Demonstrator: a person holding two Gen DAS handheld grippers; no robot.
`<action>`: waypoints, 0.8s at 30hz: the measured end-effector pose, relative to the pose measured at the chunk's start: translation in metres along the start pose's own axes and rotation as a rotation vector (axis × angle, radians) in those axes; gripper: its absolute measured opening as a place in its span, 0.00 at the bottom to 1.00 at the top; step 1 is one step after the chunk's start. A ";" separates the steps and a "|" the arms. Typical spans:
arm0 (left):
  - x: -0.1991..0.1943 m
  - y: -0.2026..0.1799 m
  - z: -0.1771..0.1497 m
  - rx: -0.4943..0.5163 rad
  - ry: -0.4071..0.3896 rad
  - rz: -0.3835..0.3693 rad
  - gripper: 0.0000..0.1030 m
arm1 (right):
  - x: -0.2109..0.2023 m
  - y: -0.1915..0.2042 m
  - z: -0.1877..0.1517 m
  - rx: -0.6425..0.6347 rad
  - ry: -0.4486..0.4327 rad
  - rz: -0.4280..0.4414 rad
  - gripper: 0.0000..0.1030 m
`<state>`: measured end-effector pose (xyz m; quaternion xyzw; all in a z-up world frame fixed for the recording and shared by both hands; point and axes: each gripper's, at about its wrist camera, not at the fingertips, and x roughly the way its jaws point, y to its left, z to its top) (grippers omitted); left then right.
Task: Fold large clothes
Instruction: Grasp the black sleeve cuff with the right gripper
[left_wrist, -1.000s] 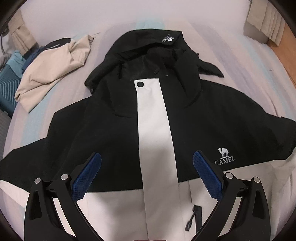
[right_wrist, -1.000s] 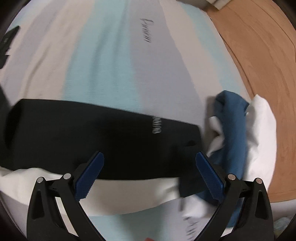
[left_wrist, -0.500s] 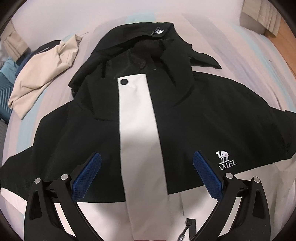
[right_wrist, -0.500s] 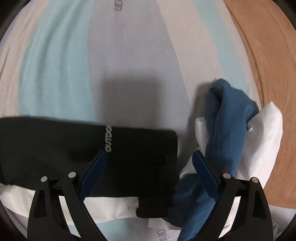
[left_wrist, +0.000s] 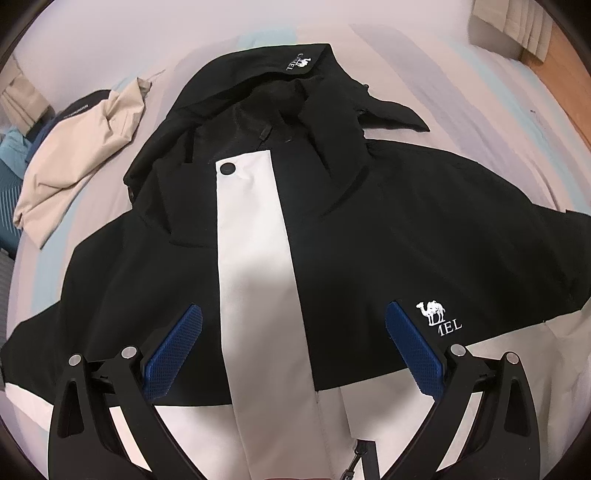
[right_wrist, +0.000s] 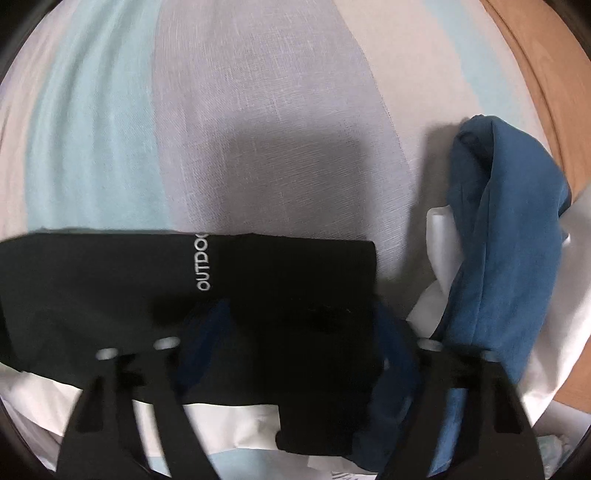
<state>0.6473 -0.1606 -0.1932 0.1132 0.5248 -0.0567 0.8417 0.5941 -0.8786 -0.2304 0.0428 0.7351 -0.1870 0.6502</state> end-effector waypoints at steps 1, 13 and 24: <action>0.000 0.000 0.000 0.003 0.002 0.003 0.94 | -0.006 0.005 0.001 0.010 0.002 0.015 0.38; -0.003 0.010 -0.005 -0.048 0.034 0.034 0.94 | -0.052 0.014 -0.022 0.076 -0.079 0.113 0.17; -0.038 0.031 -0.016 -0.058 0.025 0.098 0.94 | -0.152 0.042 -0.055 0.050 -0.205 0.230 0.13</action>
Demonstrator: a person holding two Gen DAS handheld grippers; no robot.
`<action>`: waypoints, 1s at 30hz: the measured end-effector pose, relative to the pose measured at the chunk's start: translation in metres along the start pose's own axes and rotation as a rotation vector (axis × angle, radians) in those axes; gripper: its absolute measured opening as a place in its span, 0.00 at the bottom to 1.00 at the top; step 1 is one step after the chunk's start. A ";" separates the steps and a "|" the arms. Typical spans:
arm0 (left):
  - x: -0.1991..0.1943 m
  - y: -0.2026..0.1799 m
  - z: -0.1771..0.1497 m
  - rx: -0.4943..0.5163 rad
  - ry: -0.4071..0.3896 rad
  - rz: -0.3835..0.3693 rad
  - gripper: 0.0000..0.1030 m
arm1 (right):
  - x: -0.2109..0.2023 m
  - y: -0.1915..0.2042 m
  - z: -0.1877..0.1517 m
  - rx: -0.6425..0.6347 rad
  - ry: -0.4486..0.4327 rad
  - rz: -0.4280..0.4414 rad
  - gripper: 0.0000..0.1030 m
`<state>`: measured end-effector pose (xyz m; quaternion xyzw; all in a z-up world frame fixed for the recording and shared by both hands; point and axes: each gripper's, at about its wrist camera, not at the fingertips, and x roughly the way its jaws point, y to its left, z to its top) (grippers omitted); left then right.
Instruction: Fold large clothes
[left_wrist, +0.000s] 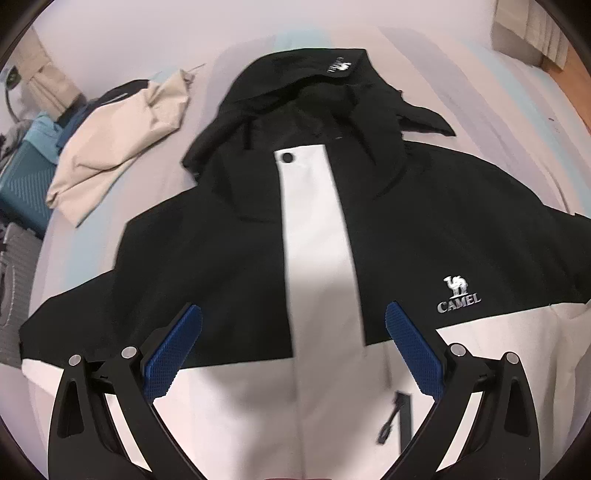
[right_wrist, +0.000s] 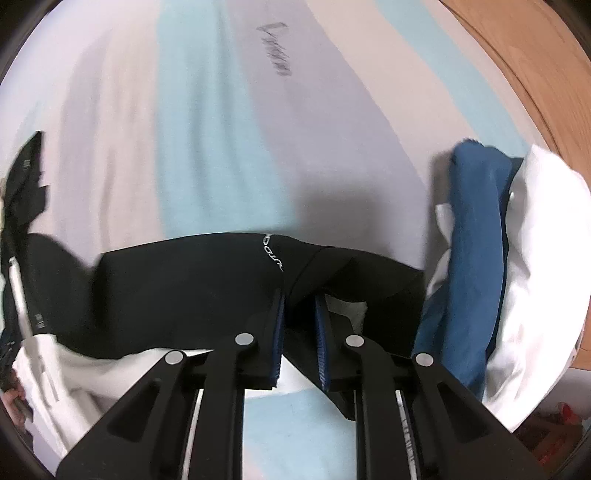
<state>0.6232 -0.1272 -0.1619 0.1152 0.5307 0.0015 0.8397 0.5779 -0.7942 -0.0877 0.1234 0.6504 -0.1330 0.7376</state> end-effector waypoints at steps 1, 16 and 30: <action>-0.003 0.005 -0.001 -0.008 0.001 0.007 0.94 | -0.011 0.014 0.001 -0.006 -0.007 0.007 0.13; -0.023 0.120 -0.026 -0.086 -0.056 -0.016 0.94 | -0.056 0.228 -0.072 -0.040 -0.170 0.076 0.11; -0.044 0.273 -0.039 -0.112 -0.115 -0.031 0.94 | -0.059 0.508 -0.120 -0.132 -0.193 0.100 0.10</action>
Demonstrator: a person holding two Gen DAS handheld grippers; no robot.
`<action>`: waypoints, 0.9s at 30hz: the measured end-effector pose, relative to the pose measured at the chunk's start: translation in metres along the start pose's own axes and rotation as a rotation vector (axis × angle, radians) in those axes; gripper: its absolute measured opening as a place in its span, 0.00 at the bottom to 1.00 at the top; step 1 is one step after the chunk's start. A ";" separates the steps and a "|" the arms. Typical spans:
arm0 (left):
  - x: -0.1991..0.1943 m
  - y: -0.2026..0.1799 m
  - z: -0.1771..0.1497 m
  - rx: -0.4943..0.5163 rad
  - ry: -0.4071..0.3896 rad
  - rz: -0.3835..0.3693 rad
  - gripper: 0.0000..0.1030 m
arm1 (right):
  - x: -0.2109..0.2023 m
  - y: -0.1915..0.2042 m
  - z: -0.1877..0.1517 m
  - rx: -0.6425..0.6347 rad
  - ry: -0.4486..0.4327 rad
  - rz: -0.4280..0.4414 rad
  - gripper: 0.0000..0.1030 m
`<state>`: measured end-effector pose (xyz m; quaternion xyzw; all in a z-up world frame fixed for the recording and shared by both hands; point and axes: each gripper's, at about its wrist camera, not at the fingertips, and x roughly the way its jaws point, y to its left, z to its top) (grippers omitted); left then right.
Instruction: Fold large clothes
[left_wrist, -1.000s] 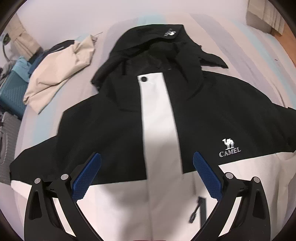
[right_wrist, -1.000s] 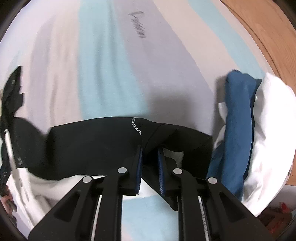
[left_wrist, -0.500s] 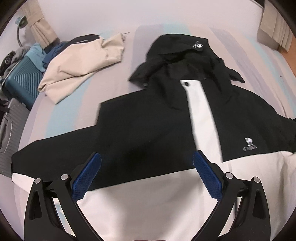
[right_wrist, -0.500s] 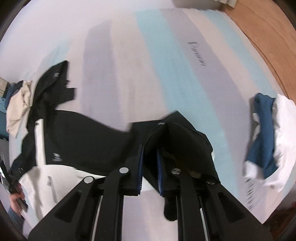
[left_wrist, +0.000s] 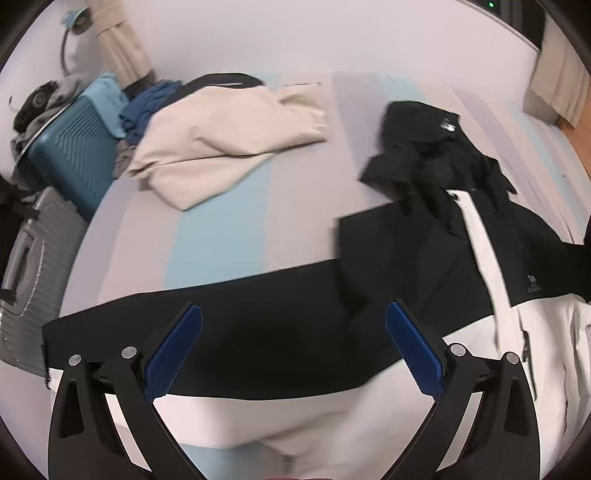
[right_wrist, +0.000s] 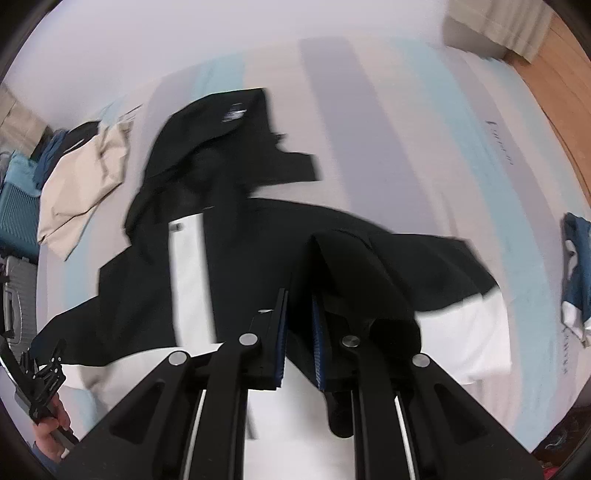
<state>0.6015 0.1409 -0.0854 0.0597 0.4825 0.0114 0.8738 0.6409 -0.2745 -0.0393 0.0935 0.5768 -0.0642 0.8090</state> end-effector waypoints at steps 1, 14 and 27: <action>-0.001 0.017 -0.001 -0.010 0.001 0.006 0.94 | 0.004 0.026 -0.004 -0.004 0.009 0.019 0.10; 0.002 0.170 -0.039 -0.152 0.024 0.053 0.94 | 0.067 0.262 -0.071 -0.210 0.082 0.106 0.10; 0.010 0.289 -0.087 -0.222 0.050 0.093 0.94 | 0.130 0.372 -0.121 -0.274 0.133 0.003 0.11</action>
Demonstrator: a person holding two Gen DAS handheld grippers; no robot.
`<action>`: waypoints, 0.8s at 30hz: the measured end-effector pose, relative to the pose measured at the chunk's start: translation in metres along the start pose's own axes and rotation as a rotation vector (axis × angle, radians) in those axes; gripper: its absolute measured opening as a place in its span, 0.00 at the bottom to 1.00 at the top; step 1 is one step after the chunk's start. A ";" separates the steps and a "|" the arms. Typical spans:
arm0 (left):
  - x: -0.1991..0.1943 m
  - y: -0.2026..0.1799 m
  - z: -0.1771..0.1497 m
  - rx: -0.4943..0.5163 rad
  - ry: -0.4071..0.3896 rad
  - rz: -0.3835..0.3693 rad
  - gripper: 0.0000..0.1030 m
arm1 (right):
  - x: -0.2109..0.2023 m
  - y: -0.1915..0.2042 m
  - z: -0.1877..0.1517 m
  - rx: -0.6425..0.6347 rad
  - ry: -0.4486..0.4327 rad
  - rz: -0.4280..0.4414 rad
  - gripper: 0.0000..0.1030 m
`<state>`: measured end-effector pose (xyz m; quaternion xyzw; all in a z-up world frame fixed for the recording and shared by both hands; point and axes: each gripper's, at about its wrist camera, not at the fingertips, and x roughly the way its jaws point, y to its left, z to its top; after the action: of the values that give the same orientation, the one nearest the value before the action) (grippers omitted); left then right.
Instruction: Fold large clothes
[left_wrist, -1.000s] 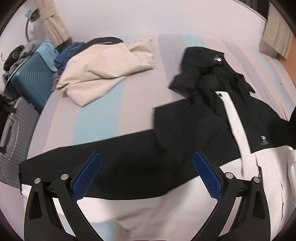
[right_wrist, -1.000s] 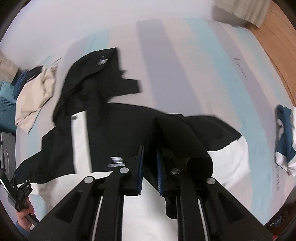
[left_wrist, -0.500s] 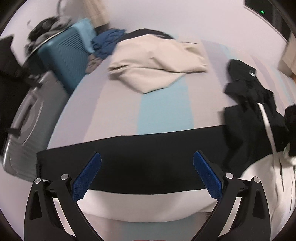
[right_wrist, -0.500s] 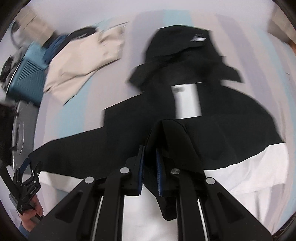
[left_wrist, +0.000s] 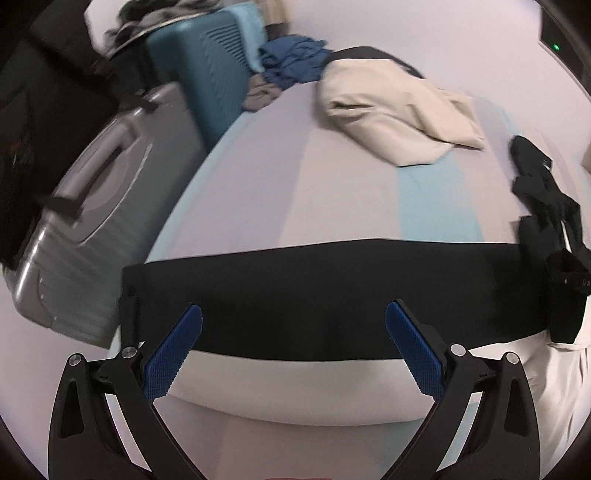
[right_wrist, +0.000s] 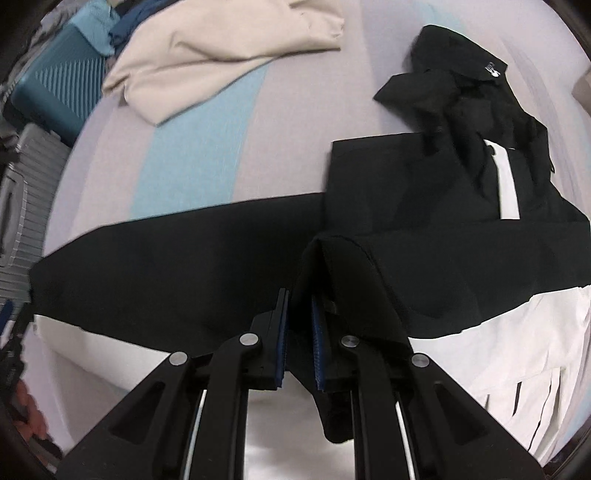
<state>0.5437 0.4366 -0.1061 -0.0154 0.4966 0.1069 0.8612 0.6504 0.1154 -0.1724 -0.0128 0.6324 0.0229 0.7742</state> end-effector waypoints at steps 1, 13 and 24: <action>0.003 0.014 -0.002 -0.018 0.008 0.000 0.94 | 0.003 0.004 0.000 -0.007 -0.001 -0.016 0.11; 0.028 0.127 -0.017 -0.093 0.045 0.001 0.94 | -0.014 0.058 -0.028 -0.121 -0.063 -0.045 0.75; 0.069 0.180 -0.030 -0.147 0.122 -0.115 0.90 | -0.040 0.102 -0.059 -0.219 -0.076 0.042 0.75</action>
<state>0.5163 0.6199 -0.1662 -0.1133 0.5373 0.0924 0.8306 0.5794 0.2132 -0.1436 -0.0832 0.5966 0.1082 0.7908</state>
